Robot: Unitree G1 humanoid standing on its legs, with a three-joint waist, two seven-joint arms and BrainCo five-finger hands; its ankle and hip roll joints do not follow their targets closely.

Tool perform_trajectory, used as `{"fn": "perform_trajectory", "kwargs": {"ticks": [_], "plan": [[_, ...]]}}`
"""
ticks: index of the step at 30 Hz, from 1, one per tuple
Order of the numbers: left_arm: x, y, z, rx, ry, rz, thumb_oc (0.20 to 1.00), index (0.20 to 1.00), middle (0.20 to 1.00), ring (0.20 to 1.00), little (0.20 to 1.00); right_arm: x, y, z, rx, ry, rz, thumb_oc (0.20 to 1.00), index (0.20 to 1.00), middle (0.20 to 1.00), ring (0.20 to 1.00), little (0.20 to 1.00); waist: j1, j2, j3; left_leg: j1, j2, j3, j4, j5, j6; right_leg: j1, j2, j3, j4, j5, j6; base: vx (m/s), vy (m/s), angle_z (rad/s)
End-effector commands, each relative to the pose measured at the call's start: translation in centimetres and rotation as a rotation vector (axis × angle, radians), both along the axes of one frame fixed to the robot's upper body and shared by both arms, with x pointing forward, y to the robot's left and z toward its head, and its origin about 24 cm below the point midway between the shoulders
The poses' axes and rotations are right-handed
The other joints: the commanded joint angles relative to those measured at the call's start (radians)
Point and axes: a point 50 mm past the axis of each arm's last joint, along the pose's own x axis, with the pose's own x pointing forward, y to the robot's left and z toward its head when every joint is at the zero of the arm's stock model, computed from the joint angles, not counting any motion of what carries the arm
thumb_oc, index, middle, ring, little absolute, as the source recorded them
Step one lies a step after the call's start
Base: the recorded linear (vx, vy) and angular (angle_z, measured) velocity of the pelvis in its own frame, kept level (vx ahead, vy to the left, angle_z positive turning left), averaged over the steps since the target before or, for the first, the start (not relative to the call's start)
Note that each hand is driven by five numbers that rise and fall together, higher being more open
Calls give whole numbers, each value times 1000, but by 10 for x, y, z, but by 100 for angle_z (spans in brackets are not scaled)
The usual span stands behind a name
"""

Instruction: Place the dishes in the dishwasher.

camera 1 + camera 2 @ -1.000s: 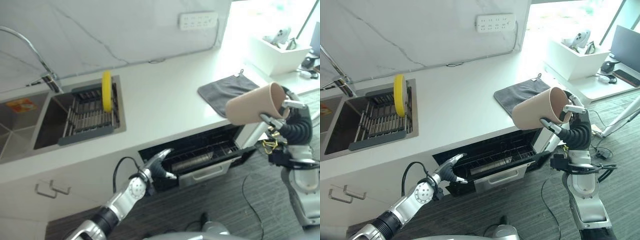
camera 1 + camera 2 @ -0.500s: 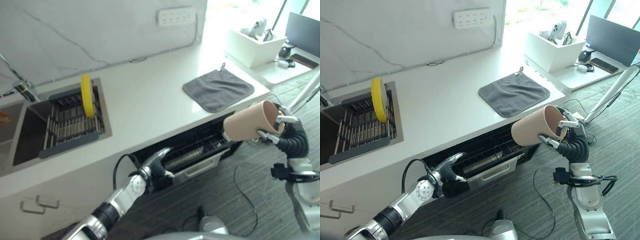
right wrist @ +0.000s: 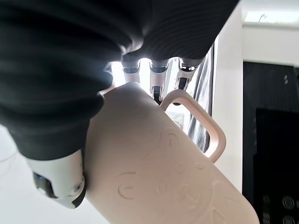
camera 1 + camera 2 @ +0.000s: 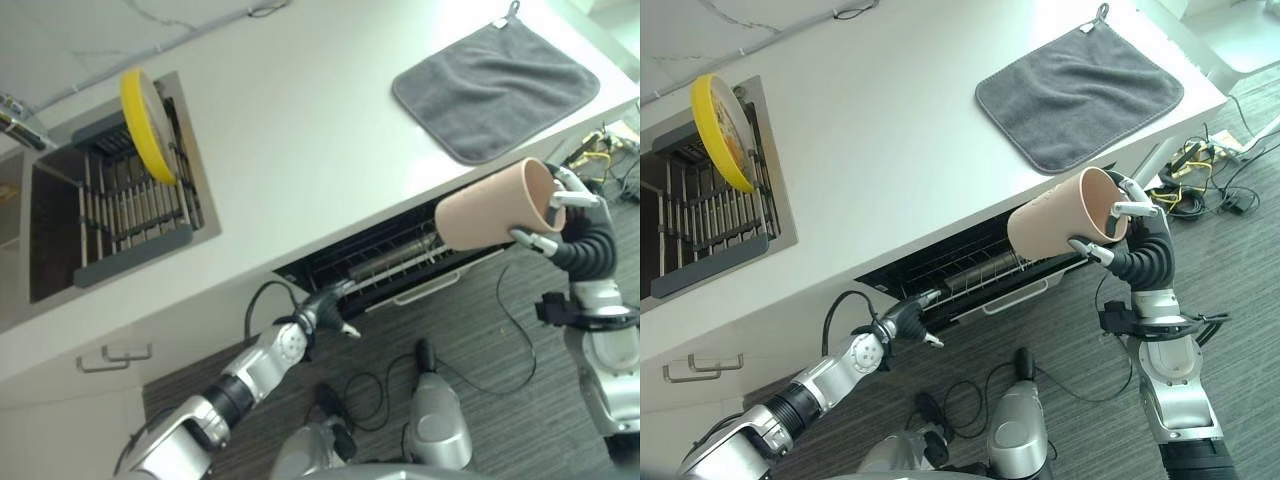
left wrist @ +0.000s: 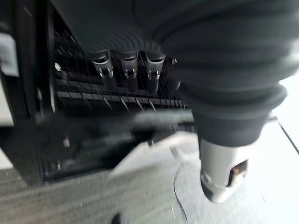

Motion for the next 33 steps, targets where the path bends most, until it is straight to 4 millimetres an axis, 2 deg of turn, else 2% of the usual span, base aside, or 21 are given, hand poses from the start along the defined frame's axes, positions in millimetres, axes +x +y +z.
{"fn": "perform_trajectory", "kwargs": {"ticks": [1,4,6,10,15,17,18,21,23,26,30,33], "plan": [[-3,7,-10,-13,106,4,1000,1000,1000,1000,1000,-10,1,23,8,-136,59,200,200,200,200,200,-19,-40,-76,-38,74,-17,180,-89,-18,-27,-11,55,221,-161,17,-21,77,-4],[-9,2,-18,-14,208,-35,1000,1000,1000,1000,1000,-8,0,23,5,-135,43,200,200,200,200,200,-22,-38,-69,-44,74,-22,185,-90,-18,-34,-12,57,230,-165,15,-16,20,-5],[-24,-8,-34,-30,394,-114,1000,1000,1000,1000,1000,-4,-1,18,2,-91,16,200,200,200,200,200,-27,-42,-73,-36,76,-24,173,-85,-21,-29,-8,57,219,-161,15,-5,-20,5],[-38,-17,-51,-23,499,-129,1000,1000,1000,1000,1000,1,0,16,11,-78,17,200,200,200,200,200,-30,-52,-80,-26,85,-19,159,-73,-27,-17,-7,55,200,-150,18,25,-29,1],[-50,-18,-68,4,584,-116,1000,1000,1000,1000,1000,3,7,21,32,-97,28,200,200,200,200,200,-24,-68,-80,-24,94,-18,108,-40,-36,-10,6,57,157,-124,21,1,-73,0],[-50,-19,-66,-12,541,-109,1000,1000,1000,1000,1000,4,8,22,42,-107,25,200,200,200,200,200,-22,-73,-77,-25,96,-16,96,-33,-38,-10,8,56,142,-115,23,-52,-77,0],[-43,-22,-57,-23,457,-122,1000,1000,1000,1000,1000,4,9,24,61,-123,15,200,200,200,200,200,-18,-79,-65,-25,95,-17,86,-31,-42,-7,6,53,123,-107,29,-68,-57,1],[-40,-25,-50,-21,431,-152,1000,1000,1000,1000,1000,4,10,26,63,-131,21,200,200,200,200,200,-14,-80,-57,-36,96,-18,87,-27,-42,-15,8,54,117,-97,27,-59,-43,5],[-37,-34,-39,-23,381,-203,1000,1000,1000,1000,1000,4,15,26,71,-137,32,200,200,200,200,200,-12,-81,-45,-51,97,-21,103,-32,-39,-26,4,56,125,-96,27,-30,-62,2],[-36,-37,-36,-26,378,-214,1000,1000,1000,1000,1000,4,17,26,70,-136,35,200,200,200,200,200,-14,-79,-41,-53,95,-19,105,-34,-38,-28,2,59,125,-96,26,0,0,0],[-35,-39,-34,-39,363,-223,1000,1000,1000,1000,1000,10,14,17,57,-51,-13,200,200,200,200,200,-18,-74,-36,-56,91,-19,112,-39,-36,-32,-4,62,131,-97,28,0,-8,0],[-34,-34,-35,-35,354,-228,1000,1000,1000,1000,1000,10,3,3,64,31,-85,200,200,200,200,200,-40,-67,-31,-49,97,7,120,-40,-39,-36,-14,62,141,-100,30,0,0,0]]}}
